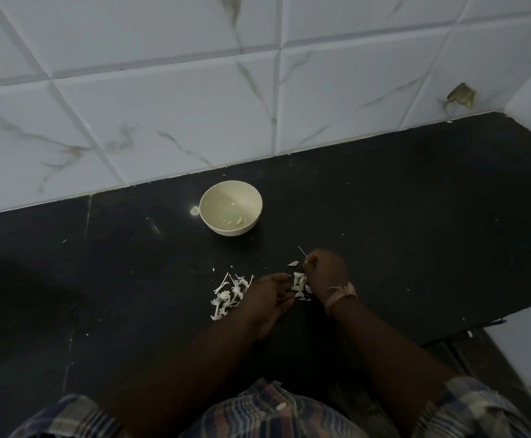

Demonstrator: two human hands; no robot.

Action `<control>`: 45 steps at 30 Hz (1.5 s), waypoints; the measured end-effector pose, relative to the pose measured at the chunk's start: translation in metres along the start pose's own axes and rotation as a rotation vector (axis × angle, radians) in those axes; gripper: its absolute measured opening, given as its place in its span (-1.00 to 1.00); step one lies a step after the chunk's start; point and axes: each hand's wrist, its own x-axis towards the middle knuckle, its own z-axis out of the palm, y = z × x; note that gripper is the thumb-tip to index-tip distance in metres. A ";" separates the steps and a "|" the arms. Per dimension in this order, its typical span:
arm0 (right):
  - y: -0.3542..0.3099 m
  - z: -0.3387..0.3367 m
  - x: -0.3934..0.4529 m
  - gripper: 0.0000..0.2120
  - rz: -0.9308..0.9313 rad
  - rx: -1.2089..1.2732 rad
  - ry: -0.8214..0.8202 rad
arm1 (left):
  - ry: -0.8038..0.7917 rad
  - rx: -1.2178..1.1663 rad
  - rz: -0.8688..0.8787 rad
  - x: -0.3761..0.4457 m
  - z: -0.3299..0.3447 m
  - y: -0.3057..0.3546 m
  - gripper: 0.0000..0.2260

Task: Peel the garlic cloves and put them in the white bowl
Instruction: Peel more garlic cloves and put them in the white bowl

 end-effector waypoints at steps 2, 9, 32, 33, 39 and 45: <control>0.002 -0.004 0.000 -0.86 0.000 0.032 0.022 | -0.003 -0.064 0.001 0.000 -0.002 0.000 -0.57; -0.016 -0.005 -0.027 -0.90 0.126 0.607 0.053 | 0.090 -0.227 0.031 0.000 -0.015 0.009 -0.77; -0.066 0.031 -0.075 -0.82 -0.044 0.850 -0.158 | 0.081 -0.279 0.163 -0.039 -0.075 0.005 -0.89; -0.066 0.030 -0.076 -0.82 -0.051 0.845 -0.157 | 0.081 -0.274 0.168 -0.039 -0.075 0.005 -0.90; -0.070 0.026 -0.079 -0.83 -0.043 0.857 -0.200 | 0.121 -0.070 0.282 -0.042 -0.074 0.002 -0.91; -0.071 0.016 -0.076 -0.84 -0.053 0.905 -0.242 | 0.166 0.142 0.395 -0.043 -0.073 0.012 -0.91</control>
